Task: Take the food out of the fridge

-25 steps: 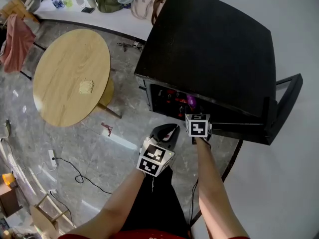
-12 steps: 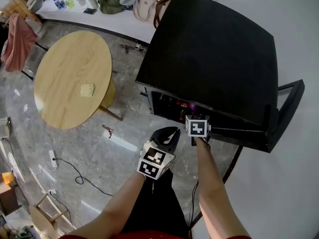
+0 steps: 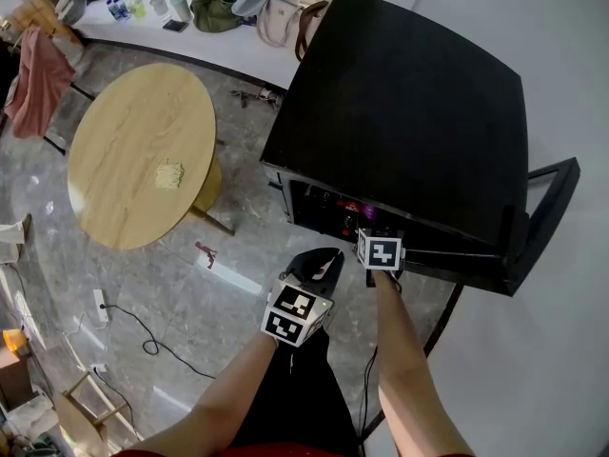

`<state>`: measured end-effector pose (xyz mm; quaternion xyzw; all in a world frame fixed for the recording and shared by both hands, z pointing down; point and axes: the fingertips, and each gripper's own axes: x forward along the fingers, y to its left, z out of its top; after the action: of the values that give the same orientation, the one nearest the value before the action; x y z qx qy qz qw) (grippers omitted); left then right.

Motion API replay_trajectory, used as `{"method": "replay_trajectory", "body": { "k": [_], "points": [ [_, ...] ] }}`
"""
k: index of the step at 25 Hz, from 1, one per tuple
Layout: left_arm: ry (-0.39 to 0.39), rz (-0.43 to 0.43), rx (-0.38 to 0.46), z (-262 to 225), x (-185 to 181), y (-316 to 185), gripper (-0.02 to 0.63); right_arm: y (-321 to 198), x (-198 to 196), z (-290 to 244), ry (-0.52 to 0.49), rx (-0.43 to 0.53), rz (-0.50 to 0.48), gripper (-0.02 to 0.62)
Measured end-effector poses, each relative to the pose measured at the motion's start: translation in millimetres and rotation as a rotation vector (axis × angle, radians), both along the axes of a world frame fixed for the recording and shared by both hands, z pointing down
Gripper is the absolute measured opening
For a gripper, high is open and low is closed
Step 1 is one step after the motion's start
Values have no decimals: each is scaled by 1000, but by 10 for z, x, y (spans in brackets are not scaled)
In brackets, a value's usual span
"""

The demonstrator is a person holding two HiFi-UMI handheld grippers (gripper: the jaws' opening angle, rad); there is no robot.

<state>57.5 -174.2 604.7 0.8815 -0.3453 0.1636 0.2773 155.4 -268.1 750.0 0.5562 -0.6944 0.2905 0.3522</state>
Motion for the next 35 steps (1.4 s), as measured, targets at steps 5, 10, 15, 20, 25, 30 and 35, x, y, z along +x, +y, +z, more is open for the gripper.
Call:
{"method": "replay_trajectory", "body": {
  "k": [5, 10, 15, 20, 25, 30, 35],
  "points": [
    [-1, -11, 22, -68, -24, 28, 9, 63, -23, -89, -15, 25, -4, 213],
    [-2, -14, 31, -87, -46, 87, 9, 139, -55, -170, -30, 52, -14, 213],
    [-3, -15, 31, -106, -61, 147, 9, 291, -80, -209, -54, 55, -11, 213],
    [-4, -18, 29, -106, -75, 183, 9, 427, -123, -230, -67, 67, -22, 213],
    [-1, -17, 28, -104, -90, 222, 9, 575, -207, -273, -97, 72, -30, 213],
    [-15, -1, 19, -104, -94, 299, 9, 773, -260, -321, -121, 52, -23, 213],
    [-34, 18, 45, -173, -89, 342, 9, 938, -296, -431, -146, 40, -14, 213]
  ]
}}
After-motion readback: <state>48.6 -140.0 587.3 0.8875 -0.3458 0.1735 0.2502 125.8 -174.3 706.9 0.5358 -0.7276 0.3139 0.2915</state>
